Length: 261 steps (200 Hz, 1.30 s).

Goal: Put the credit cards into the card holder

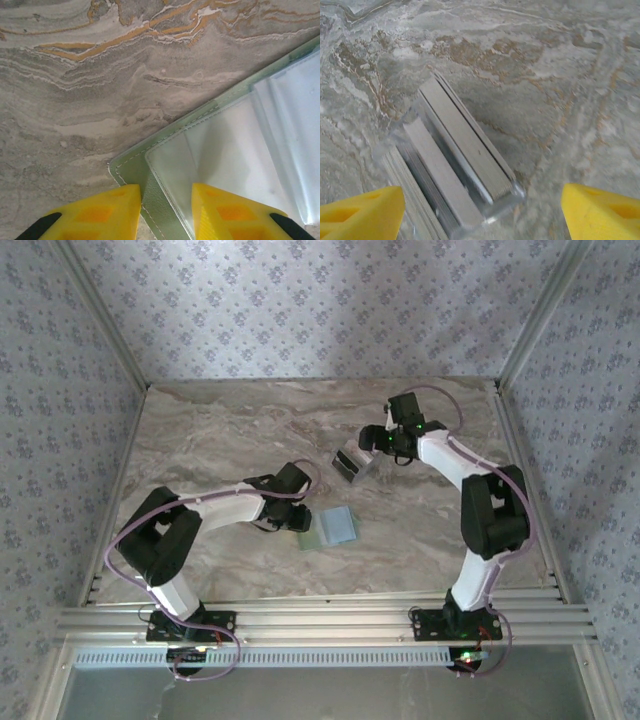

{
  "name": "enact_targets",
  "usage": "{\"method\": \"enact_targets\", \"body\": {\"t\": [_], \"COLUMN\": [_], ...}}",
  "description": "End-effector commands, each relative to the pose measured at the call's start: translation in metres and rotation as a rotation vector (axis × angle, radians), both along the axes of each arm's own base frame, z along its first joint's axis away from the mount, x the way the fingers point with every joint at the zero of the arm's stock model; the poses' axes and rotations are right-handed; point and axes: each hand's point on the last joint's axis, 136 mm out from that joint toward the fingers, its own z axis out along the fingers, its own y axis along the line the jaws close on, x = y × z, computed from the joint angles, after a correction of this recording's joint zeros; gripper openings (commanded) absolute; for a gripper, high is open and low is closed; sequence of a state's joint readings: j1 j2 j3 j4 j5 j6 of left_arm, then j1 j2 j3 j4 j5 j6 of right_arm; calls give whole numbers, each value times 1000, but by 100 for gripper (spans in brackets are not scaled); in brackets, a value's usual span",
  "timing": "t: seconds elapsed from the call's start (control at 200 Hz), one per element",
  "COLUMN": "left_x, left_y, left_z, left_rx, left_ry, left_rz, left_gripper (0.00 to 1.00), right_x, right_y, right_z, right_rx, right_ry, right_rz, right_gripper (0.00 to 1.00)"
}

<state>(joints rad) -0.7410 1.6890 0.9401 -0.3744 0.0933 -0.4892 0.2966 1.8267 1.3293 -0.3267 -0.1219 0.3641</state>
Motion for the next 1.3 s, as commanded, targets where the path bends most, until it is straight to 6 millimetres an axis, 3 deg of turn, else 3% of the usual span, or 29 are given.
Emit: {"method": "enact_targets", "body": {"t": [0.0, 0.235, 0.405, 0.705, 0.974, 1.299], "left_x": [-2, 0, 0, 0, -1, -1], "left_y": [1, 2, 2, 3, 1, 2], "left_z": [-7, -7, -6, -5, -4, -5], "left_rx": [12, 1, -9, -24, -33, -33], "left_ry": [31, 36, 42, 45, 51, 55], "left_rz": [-11, -6, -1, 3, 2, 3], "left_gripper": [32, 32, 32, 32, 31, 31], "right_x": [7, -5, -25, -62, -49, -33], "right_y": [15, 34, 46, 73, 52, 63], "right_z": [-8, -25, -26, -31, 0, 0], "right_rx": [44, 58, 72, 54, -26, 40], "right_ry": [24, 73, 99, 130, 62, 86], "right_rz": [74, 133, 149, 183, 126, 170], "right_gripper": [83, 79, 74, 74, 80, 78]}}
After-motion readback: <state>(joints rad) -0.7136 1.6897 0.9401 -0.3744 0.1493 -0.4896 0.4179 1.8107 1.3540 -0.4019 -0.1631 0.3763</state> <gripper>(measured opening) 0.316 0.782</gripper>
